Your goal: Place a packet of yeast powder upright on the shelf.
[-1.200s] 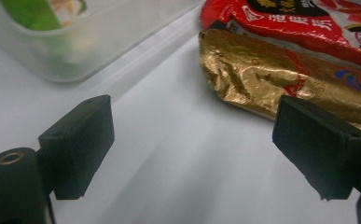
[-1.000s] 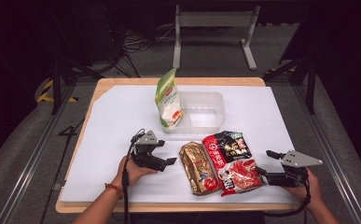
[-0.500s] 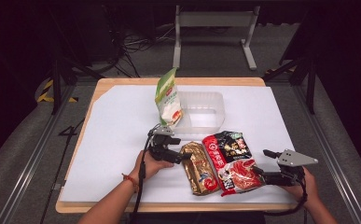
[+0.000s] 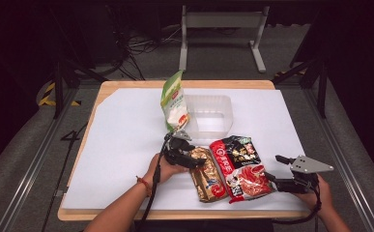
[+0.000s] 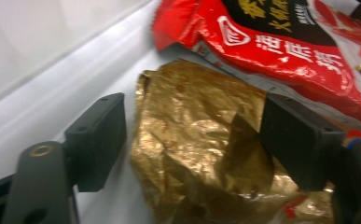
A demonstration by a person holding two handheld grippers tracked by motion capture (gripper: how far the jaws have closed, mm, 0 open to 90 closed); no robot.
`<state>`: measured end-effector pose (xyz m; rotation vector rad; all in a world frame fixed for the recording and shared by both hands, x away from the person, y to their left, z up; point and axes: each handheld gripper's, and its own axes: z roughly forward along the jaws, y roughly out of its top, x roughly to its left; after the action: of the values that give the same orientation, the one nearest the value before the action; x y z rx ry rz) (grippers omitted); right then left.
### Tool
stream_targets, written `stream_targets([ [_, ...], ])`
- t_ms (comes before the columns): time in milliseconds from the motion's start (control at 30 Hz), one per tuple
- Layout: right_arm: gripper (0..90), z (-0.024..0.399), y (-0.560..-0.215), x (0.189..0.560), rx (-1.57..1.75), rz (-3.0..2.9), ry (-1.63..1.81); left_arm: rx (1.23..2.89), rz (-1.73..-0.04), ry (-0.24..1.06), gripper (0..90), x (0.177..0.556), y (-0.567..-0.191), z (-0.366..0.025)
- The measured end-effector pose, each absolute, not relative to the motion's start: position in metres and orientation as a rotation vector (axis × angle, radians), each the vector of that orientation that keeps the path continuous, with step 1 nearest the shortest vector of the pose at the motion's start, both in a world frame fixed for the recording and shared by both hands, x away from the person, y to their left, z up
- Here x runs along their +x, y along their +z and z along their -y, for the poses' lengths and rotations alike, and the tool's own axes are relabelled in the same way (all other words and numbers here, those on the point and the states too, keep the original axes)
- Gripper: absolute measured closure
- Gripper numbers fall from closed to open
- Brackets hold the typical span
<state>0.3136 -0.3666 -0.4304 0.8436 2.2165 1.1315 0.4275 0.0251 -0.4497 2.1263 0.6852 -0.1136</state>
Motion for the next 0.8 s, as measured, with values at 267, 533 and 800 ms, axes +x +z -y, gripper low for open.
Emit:
stream_targets([
  [267,26.1,0.37,-0.43,0.31,0.858,-2.205,1.135,2.078,-0.726,-0.133,46.8,0.43,-0.45,-0.028],
  [533,25.6,0.37,-0.43,0.309,0.864,-2.206,1.13,2.048,-0.749,-0.081,83.2,0.429,-0.449,-0.032],
  [800,25.4,0.372,-0.429,0.309,0.861,-2.203,1.122,1.95,-0.726,-0.08,87.1,0.422,-0.437,-0.041],
])
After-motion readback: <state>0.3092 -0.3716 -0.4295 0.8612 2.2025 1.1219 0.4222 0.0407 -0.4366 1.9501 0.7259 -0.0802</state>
